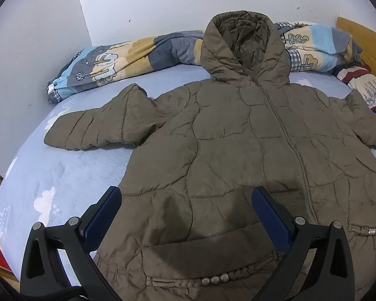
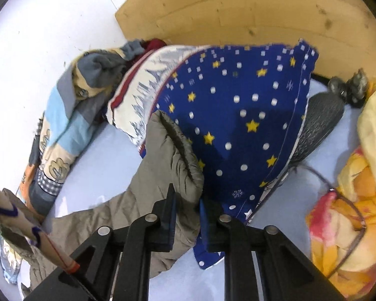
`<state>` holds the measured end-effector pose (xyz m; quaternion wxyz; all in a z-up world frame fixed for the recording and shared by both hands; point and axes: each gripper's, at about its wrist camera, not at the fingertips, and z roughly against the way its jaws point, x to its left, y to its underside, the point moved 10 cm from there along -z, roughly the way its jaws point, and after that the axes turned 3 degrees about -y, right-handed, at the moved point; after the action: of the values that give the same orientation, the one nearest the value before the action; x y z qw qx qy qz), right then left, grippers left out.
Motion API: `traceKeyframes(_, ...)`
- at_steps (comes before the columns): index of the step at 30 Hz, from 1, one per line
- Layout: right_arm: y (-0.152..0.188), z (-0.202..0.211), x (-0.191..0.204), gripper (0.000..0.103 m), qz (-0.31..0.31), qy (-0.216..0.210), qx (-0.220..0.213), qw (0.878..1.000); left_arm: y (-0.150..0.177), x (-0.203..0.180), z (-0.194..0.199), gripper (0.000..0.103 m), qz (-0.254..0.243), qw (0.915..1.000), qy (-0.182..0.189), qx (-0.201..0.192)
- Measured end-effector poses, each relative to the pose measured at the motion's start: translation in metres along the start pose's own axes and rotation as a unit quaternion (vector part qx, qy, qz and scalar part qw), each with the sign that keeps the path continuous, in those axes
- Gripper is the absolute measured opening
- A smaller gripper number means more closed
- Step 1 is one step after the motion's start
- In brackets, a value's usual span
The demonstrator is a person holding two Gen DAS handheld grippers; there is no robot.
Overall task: Fold large clothes
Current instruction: 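Grasp the jacket sleeve cuff with the right gripper, then carry the held sleeve across the jacket body with the right gripper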
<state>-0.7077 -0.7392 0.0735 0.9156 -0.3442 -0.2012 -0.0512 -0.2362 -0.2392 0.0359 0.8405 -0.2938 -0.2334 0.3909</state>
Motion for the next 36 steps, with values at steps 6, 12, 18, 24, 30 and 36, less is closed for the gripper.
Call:
traceKeyframes(6,-0.02,0.052,0.027,0.017,0.01,-0.008,-0.025,1.0,-0.006,0.01,0.008,0.103,0.016,0.9998,0.004,-0.01)
traceKeyframes(12,-0.033,0.105,0.078,0.016,0.037,-0.025,-0.047,0.998,-0.01,0.024,0.018,0.103,0.025,0.9994,-0.001,-0.023)
traceKeyframes(18,-0.036,0.151,0.135,0.016,0.066,-0.046,-0.063,0.995,-0.014,0.044,0.024,0.103,0.051,0.9983,-0.001,-0.028)
traceKeyframes(24,-0.024,0.183,0.195,0.015,0.101,-0.062,-0.067,0.991,-0.016,0.059,0.032,0.103,0.065,0.9974,0.002,-0.031)
traceKeyframes(30,-0.002,0.208,0.254,0.015,0.133,-0.074,-0.069,0.986,-0.015,0.074,0.04,0.103,0.07,0.9969,0.001,-0.038)
traceKeyframes(36,0.018,0.224,0.304,0.015,0.157,-0.088,-0.069,0.981,-0.016,0.086,0.046,0.103,0.085,0.9955,0.006,-0.041)
